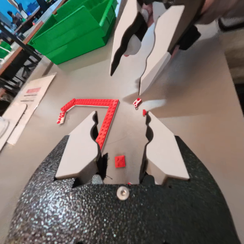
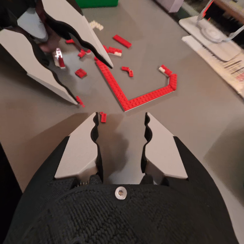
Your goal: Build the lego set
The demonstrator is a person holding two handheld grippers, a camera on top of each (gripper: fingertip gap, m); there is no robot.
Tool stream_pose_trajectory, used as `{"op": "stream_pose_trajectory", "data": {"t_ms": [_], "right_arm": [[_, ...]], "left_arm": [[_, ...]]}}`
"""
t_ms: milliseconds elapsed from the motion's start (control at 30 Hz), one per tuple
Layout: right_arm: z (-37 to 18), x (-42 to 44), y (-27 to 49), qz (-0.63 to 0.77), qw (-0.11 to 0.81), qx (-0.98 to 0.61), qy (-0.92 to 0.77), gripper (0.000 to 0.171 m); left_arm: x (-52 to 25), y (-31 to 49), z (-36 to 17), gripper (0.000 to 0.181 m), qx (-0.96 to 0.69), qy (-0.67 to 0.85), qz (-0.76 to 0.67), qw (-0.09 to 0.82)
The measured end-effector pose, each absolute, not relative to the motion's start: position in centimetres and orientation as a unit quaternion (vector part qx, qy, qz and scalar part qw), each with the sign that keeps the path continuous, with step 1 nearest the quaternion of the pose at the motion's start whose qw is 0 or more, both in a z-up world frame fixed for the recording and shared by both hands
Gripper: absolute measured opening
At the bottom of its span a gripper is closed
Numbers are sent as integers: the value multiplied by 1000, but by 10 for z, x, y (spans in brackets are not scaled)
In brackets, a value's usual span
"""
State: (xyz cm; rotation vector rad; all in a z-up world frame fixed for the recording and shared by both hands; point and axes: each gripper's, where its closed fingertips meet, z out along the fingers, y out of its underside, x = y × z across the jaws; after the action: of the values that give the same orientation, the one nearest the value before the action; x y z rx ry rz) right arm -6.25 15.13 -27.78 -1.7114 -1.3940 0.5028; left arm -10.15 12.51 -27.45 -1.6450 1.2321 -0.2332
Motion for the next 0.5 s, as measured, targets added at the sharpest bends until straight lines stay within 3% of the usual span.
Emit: {"op": "stream_pose_trajectory", "data": {"t_ms": [167,300,500], "right_arm": [[-251,-53,163,182,477,-674,-534,112],[-228,-46,167,174,511,-663,-519,134],[-201,-39,170,150,547,-637,-522,144]], "left_arm": [[-104,135,-251,122,-732,436,-140,504],[-110,146,-240,157,-772,388,-134,485],[-118,158,-234,159,-797,368,-111,467]]}}
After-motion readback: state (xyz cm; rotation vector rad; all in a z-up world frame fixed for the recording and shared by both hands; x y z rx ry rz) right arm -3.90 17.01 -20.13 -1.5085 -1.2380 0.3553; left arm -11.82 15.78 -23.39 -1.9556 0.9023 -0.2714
